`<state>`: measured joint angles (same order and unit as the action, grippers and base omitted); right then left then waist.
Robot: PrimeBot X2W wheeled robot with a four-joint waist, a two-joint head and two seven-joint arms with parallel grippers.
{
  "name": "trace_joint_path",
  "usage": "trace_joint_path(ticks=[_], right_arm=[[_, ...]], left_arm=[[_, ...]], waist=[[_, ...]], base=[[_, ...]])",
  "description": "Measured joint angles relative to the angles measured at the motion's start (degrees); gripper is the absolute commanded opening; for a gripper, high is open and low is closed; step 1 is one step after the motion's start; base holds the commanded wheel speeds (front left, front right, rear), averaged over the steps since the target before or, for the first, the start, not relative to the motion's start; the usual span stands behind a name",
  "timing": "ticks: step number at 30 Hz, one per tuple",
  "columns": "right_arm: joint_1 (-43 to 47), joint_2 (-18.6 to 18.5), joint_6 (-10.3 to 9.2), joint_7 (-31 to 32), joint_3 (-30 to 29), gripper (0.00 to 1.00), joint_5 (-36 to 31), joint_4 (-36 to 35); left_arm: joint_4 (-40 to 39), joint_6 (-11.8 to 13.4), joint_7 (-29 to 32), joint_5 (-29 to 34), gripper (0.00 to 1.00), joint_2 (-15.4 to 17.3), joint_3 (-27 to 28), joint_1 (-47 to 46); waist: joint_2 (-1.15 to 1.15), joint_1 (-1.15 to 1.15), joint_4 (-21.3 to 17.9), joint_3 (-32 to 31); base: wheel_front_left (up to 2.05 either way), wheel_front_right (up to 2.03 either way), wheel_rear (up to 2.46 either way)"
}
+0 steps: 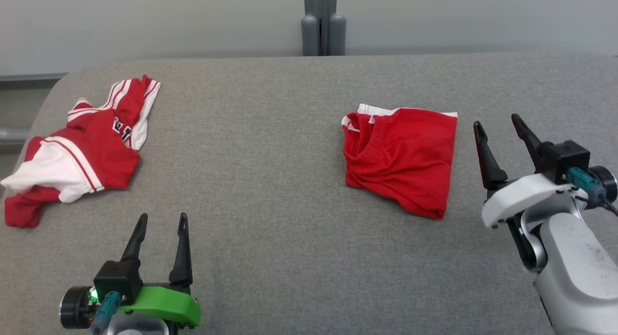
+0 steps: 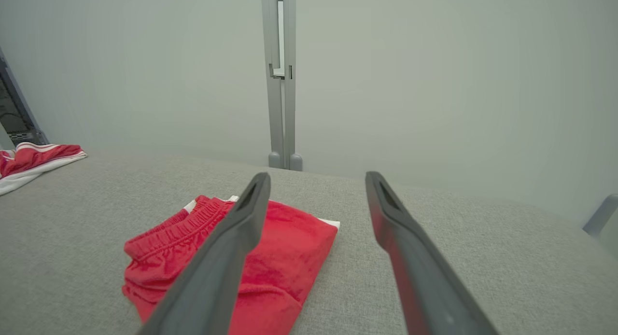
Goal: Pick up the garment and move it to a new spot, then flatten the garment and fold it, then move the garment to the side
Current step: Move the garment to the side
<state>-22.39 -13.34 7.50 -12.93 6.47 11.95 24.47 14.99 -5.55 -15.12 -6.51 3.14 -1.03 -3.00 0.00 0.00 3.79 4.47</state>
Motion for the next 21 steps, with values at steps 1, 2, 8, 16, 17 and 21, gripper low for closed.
trace_joint_path(ticks=[1,2,8,16,17,21], right_arm=[[-1.38,-0.40,0.00,0.12,0.33,1.00,0.00,1.60],[-2.42,-0.73,0.00,0.24,0.59,1.00,0.00,2.89],[-8.67,-1.98,0.00,0.26,0.68,1.00,0.94,13.07],[-12.37,-0.41,0.00,-0.90,0.52,1.00,3.20,25.06],[-12.45,0.13,0.00,-1.16,0.59,1.00,3.69,26.22],[-12.60,2.09,0.00,-1.74,0.12,1.00,5.53,30.25]], left_arm=[[-0.02,0.00,0.00,-0.08,1.00,-0.02,-0.30,-0.36],[0.00,0.01,0.00,-0.18,1.00,-0.03,-0.53,-0.61],[0.22,0.03,0.00,-0.51,1.00,-0.16,-2.15,-3.07],[0.34,0.27,0.00,-0.97,1.00,-0.20,-3.89,-5.87],[0.37,0.31,0.00,-1.03,1.00,-0.20,-4.13,-6.20],[0.58,0.58,0.00,-1.37,1.00,-0.23,-4.68,-6.81]], waist=[[0.00,0.00,0.43,0.48],[0.00,0.00,0.74,0.91],[0.00,0.00,2.89,4.46],[0.00,0.00,5.29,8.62],[0.00,0.00,5.58,9.07],[0.00,0.00,6.45,10.35]], base=[[0.00,0.00,0.00],[0.00,0.00,0.00],[0.00,0.00,0.00],[0.00,0.00,0.00],[0.00,0.00,0.00],[0.00,0.00,0.00]])
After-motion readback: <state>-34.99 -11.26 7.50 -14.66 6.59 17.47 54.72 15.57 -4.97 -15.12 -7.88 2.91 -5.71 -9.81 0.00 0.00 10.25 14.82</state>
